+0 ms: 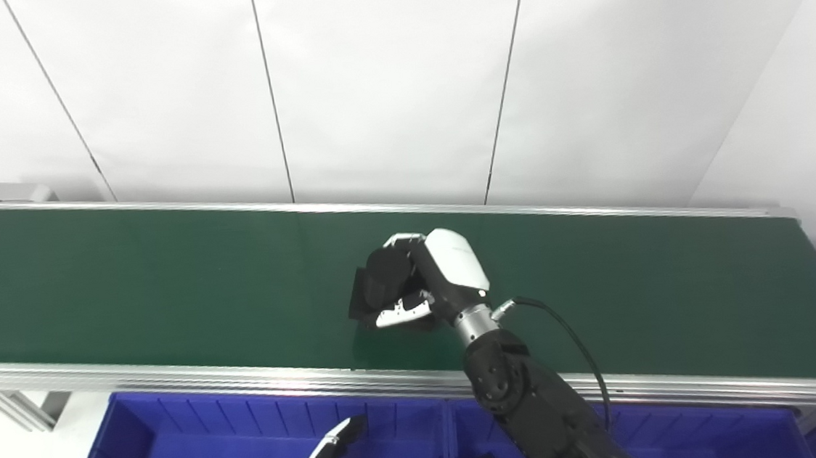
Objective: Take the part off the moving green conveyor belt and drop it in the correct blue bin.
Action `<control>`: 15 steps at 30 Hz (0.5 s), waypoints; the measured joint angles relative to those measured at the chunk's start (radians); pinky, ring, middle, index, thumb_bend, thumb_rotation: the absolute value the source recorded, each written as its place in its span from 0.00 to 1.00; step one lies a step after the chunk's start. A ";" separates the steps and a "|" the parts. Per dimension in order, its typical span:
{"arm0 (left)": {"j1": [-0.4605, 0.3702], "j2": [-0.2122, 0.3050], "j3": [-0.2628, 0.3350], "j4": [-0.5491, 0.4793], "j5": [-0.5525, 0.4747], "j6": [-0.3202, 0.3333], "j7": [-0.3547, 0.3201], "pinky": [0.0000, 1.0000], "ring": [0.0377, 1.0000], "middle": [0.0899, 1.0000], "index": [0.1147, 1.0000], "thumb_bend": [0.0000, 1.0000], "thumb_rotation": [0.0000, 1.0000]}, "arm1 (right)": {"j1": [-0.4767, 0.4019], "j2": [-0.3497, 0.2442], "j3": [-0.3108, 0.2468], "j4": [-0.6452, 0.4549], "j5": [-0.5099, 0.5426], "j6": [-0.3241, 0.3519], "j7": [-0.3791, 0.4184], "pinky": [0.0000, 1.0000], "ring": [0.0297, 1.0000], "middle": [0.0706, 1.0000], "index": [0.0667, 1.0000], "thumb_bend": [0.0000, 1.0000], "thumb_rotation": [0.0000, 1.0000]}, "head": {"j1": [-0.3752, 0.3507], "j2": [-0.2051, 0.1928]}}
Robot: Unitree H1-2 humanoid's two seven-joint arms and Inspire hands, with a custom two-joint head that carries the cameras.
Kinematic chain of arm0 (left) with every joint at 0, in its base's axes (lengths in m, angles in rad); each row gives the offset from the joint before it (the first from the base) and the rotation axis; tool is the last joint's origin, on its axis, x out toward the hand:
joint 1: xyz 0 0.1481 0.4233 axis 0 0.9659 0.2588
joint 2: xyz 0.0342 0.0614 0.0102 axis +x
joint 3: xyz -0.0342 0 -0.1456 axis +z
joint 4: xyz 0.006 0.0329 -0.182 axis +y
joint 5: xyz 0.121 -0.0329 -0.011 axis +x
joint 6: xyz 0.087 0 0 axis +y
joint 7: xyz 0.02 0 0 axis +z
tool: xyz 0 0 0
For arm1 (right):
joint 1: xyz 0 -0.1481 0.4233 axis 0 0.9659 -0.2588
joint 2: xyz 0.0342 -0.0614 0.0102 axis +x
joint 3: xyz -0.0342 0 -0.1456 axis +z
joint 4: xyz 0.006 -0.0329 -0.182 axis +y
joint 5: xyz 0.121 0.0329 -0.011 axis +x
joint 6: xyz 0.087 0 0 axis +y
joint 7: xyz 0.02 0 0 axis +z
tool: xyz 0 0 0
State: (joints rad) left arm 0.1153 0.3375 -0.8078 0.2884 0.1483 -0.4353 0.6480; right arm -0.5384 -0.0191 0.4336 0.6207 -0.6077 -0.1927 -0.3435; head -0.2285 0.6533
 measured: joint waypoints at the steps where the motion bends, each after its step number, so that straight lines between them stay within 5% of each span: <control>1: 0.000 0.001 -0.001 -0.007 -0.001 0.000 -0.001 0.85 0.87 0.87 0.86 0.72 0.81 | 0.019 -0.015 -0.006 -0.053 -0.001 0.007 0.013 0.38 0.45 0.42 0.49 0.52 0.00 | -0.006 0.025; 10: 0.014 0.008 0.007 -0.049 -0.013 -0.001 -0.034 0.83 0.85 0.85 0.85 0.76 0.77 | 0.215 -0.122 -0.127 -0.497 0.031 0.079 0.149 0.41 0.46 0.42 0.49 0.52 0.00 | 0.023 0.077; 15: 0.026 -0.006 0.052 -0.079 -0.040 -0.001 -0.085 0.82 0.84 0.84 0.84 0.75 0.75 | 0.356 -0.136 -0.179 -0.679 0.080 0.118 0.214 0.31 0.36 0.39 0.51 0.51 0.00 | 0.051 0.128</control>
State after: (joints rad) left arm 0.1409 0.3317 -0.7554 0.2091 0.1080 -0.4366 0.5630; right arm -0.1820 -0.1547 0.2549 -0.0583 -0.5280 -0.0743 -0.1294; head -0.1780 0.7808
